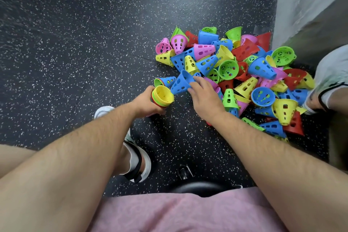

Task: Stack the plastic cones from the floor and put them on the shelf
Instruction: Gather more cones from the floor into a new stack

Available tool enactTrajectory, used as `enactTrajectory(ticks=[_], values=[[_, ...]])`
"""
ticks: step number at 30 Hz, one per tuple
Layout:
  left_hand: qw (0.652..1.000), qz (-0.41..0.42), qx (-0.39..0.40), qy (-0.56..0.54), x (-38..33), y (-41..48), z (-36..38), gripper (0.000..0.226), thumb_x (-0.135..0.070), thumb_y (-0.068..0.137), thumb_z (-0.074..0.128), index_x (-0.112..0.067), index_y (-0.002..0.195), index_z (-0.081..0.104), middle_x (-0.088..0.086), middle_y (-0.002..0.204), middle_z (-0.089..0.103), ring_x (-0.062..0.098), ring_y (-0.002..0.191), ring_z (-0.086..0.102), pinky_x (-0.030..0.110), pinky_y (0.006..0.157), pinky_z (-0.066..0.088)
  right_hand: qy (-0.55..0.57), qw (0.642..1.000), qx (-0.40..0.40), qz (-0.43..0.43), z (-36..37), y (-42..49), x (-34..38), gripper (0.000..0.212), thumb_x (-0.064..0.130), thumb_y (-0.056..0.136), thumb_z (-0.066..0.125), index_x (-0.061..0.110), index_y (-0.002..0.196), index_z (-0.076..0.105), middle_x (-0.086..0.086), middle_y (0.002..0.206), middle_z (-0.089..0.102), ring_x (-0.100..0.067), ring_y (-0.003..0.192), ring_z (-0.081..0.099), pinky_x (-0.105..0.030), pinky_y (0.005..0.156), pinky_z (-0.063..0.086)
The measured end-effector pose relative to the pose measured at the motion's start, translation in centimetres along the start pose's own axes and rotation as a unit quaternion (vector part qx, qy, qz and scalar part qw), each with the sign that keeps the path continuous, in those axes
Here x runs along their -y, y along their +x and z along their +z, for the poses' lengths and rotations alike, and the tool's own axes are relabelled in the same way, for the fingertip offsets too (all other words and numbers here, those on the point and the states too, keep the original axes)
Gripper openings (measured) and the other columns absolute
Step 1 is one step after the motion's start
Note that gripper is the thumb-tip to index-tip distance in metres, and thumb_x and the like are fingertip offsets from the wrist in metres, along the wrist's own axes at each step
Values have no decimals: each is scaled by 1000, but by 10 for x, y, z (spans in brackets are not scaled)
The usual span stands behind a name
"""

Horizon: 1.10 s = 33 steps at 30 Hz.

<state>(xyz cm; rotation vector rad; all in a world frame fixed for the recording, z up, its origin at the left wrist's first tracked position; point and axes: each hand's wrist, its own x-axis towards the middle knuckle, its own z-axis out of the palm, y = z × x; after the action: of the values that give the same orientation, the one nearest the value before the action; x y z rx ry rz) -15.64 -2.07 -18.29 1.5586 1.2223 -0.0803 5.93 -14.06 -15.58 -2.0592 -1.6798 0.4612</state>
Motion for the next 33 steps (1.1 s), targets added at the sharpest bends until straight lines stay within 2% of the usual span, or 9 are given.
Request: enactTrajectory(ticks=[3,5,8,10,16,21,27,30,33], values=[[1000,4,-15,-28,-2,2,2,91,-32,44,89,-30,122,42,-2,86,64,14,66,57,31,57,44,-8,998,45,-34,4,13,14,32,28,102,45,9,125,58,-11,143,47,-31,132,40,-46,110,37],[998,2,-40,-52,-1,4,1,85,-29,46,90,-32,118,43,-2,86,65,15,65,57,32,58,45,15,995,82,-47,5,19,22,36,29,97,49,15,131,54,-4,143,48,-23,134,38,-39,112,34],[992,2,-83,-100,1,5,-2,79,-22,52,92,-32,116,46,-3,92,68,14,71,60,31,61,47,80,993,86,-3,7,30,32,48,17,91,49,14,139,44,-2,142,47,-18,133,38,-32,112,31],[987,10,-107,-119,2,4,-6,76,-16,58,90,-26,119,46,-3,94,67,12,72,60,29,63,47,77,994,79,15,13,44,33,47,7,92,44,13,138,45,-3,142,46,-19,132,38,-36,113,33],[981,8,-129,-148,11,4,-18,79,-22,53,87,-19,121,47,1,102,68,11,80,62,29,72,52,-126,968,192,-104,38,89,34,73,-5,85,46,29,149,38,0,164,14,-26,141,27,-41,104,43],[980,-13,-132,-151,19,11,-23,79,-34,43,86,-29,112,47,1,96,68,16,74,61,41,70,53,-215,943,213,-137,42,109,45,63,-9,83,52,20,139,48,-3,164,11,-29,129,40,-41,94,47],[979,-9,-133,-156,14,18,-21,75,-29,48,87,-30,112,47,-1,93,66,17,74,61,32,67,49,-128,983,96,-90,40,109,24,19,6,95,57,7,114,60,-16,148,39,-37,121,48,-42,86,50],[981,-1,-138,-136,10,23,-15,71,-20,61,90,-26,117,47,-2,95,66,16,77,61,31,71,50,-19,999,-21,-33,25,105,18,16,12,98,55,5,110,62,-13,120,53,-33,105,53,-40,86,47],[984,14,-124,-126,0,31,-7,74,-25,57,88,-26,118,46,-2,99,67,14,79,62,33,73,52,96,990,-106,5,6,97,17,19,14,97,56,6,112,65,-9,118,58,-23,109,53,-25,96,39]])
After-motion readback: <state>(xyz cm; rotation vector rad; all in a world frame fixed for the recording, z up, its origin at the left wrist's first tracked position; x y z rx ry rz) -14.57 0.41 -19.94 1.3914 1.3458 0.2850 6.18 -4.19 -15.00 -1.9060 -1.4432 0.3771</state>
